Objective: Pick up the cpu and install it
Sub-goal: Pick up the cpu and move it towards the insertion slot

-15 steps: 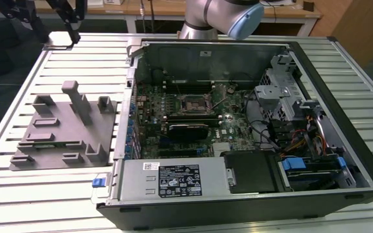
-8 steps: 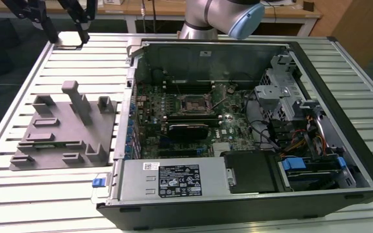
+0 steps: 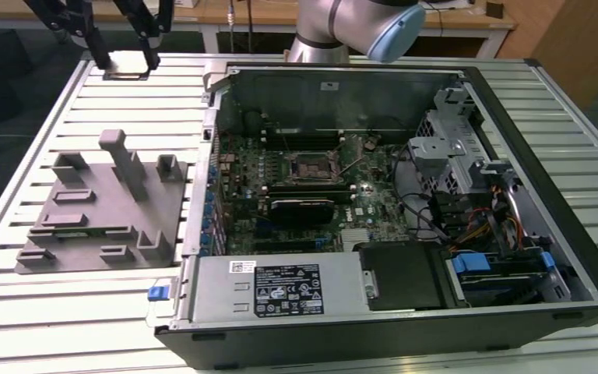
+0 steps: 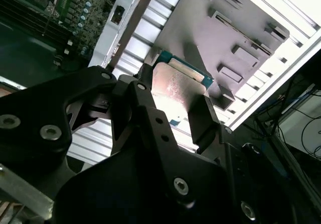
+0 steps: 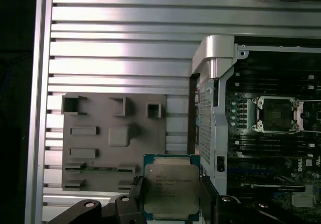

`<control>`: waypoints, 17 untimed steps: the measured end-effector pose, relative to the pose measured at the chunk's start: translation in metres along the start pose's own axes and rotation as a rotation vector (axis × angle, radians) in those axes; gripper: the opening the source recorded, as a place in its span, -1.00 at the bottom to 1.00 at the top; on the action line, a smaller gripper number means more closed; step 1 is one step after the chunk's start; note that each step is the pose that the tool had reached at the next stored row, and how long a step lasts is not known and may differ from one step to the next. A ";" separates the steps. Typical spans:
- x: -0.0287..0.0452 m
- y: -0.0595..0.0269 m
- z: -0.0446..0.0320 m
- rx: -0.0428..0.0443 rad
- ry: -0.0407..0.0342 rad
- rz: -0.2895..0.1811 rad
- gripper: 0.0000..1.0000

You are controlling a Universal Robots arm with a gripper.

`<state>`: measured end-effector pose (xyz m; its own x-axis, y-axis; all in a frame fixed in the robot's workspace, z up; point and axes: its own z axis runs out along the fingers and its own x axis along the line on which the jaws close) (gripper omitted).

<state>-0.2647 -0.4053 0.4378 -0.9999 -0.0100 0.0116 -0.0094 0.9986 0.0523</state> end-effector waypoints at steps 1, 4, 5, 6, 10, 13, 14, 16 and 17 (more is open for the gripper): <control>-0.0022 0.0000 0.0000 0.0000 0.0000 0.000 0.06; -0.0084 0.0002 0.0000 0.0000 -0.0001 0.000 0.06; -0.0105 0.0003 -0.0001 -0.0001 0.0000 0.000 0.06; -0.0124 0.0004 -0.0001 0.0000 0.0000 0.000 0.06; -0.0205 0.0007 -0.0002 0.0000 0.0000 0.000 0.06; -0.0269 0.0009 -0.0003 0.0001 0.0001 0.000 0.06; -0.0293 0.0011 -0.0002 0.0000 0.0000 0.000 0.06; -0.0347 0.0017 -0.0002 -0.0001 -0.0001 0.000 0.06; -0.0379 0.0021 -0.0002 0.0000 0.0000 0.000 0.06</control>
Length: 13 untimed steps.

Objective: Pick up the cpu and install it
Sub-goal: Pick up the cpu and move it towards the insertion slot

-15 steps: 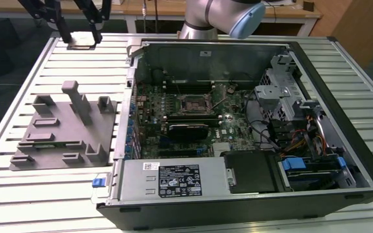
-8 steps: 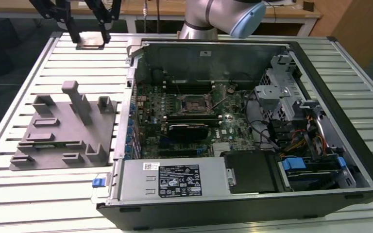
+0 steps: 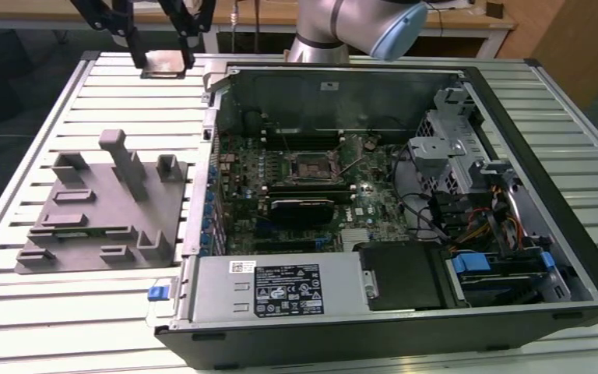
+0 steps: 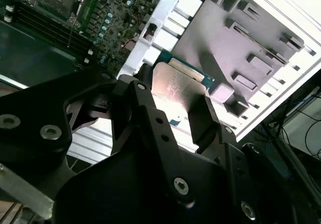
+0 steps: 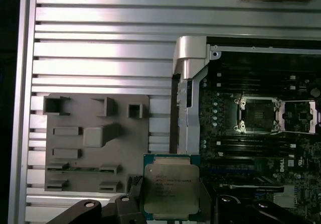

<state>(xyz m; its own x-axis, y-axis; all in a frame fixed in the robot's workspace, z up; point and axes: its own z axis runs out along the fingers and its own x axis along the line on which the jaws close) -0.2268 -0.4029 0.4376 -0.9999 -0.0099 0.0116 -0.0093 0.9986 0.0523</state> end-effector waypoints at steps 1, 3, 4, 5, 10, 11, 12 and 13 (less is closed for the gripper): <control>-0.0031 0.0005 0.0001 0.0000 -0.0001 0.000 0.06; -0.0093 0.0022 0.0001 0.0000 0.0000 0.000 0.06; -0.0122 0.0034 0.0002 0.0001 0.0001 0.000 0.06; -0.0149 0.0044 0.0004 0.0000 0.0000 0.000 0.06; -0.0397 0.0097 0.0011 -0.0001 -0.0001 0.000 0.06; -0.0446 0.0101 0.0012 0.0000 -0.0001 0.000 0.06; -0.0490 0.0105 0.0013 0.0000 0.0000 0.000 0.06; -0.0566 0.0111 0.0017 0.0000 0.0000 0.000 0.06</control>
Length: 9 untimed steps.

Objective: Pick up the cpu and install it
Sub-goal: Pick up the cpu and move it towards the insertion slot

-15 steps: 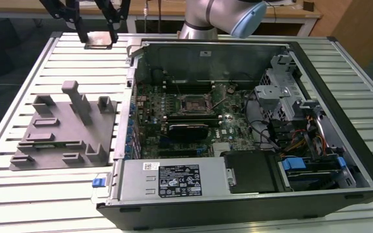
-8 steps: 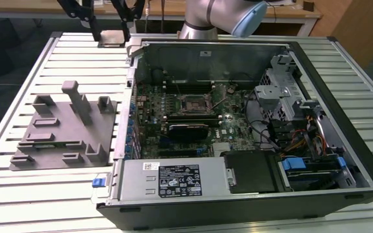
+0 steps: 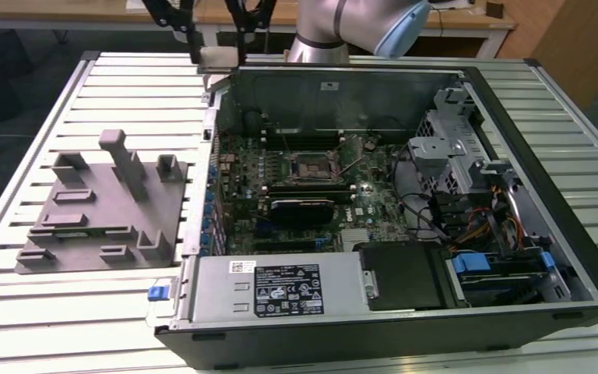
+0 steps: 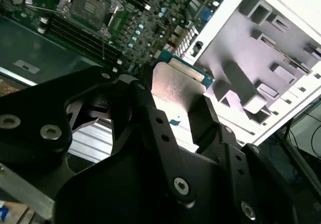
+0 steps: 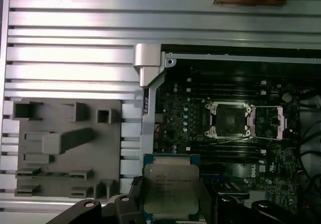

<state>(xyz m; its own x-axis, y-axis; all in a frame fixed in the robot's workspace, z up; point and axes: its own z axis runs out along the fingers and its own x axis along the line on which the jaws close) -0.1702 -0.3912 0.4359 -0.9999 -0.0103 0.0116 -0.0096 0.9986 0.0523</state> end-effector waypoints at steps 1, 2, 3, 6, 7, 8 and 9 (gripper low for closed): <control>-0.0038 0.0001 0.0002 0.0000 0.0000 0.000 0.06; -0.0078 0.0002 0.0005 0.0000 0.0000 0.000 0.06; -0.0114 0.0002 0.0010 0.0000 0.0000 0.000 0.06; -0.0237 0.0006 0.0039 -0.0001 0.0001 0.000 0.06; -0.0274 0.0007 0.0052 0.0000 0.0000 0.000 0.06; -0.0312 0.0006 0.0068 -0.0002 -0.0003 0.000 0.06; -0.0348 0.0006 0.0084 -0.0002 -0.0004 0.000 0.06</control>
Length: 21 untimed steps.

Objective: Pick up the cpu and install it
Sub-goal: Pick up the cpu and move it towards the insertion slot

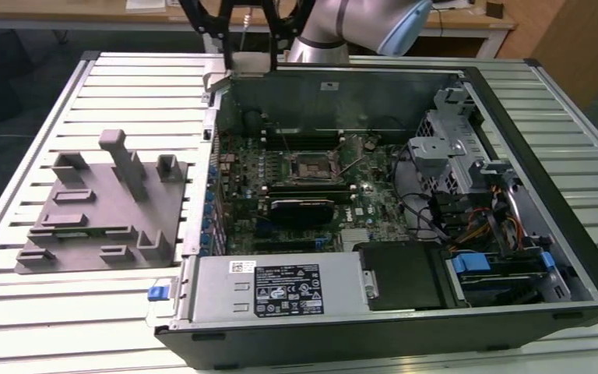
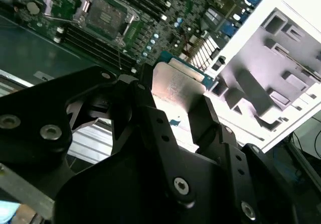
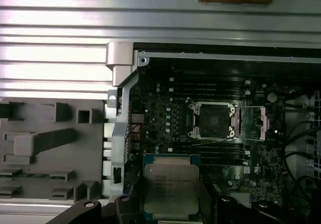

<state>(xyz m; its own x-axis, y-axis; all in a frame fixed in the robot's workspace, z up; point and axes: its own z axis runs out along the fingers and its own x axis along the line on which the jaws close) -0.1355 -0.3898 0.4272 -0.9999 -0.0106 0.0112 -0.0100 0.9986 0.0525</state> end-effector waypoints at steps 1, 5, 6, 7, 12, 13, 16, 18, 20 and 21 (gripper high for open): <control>-0.0036 0.0000 0.0018 0.0000 0.0000 0.000 0.06; -0.0161 0.0003 0.0088 0.0000 0.0000 0.000 0.06; -0.0186 0.0004 0.0106 0.0000 0.0000 0.000 0.06; -0.0212 0.0007 0.0125 0.0000 0.0000 0.000 0.06; -0.0271 0.0022 0.0199 0.0003 0.0001 0.000 0.06; -0.0291 0.0025 0.0211 0.0004 0.0001 0.000 0.06; -0.0400 0.0061 0.0245 0.0005 0.0000 0.000 0.06; -0.0460 0.0084 0.0266 0.0004 0.0000 0.000 0.06; -0.0509 0.0105 0.0286 0.0005 0.0001 0.000 0.06; -0.0538 0.0120 0.0296 0.0003 -0.0001 0.000 0.06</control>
<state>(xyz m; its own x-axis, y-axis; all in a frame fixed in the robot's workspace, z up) -0.0821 -0.3757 0.3977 -0.9999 -0.0105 0.0110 -0.0099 0.9986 0.0522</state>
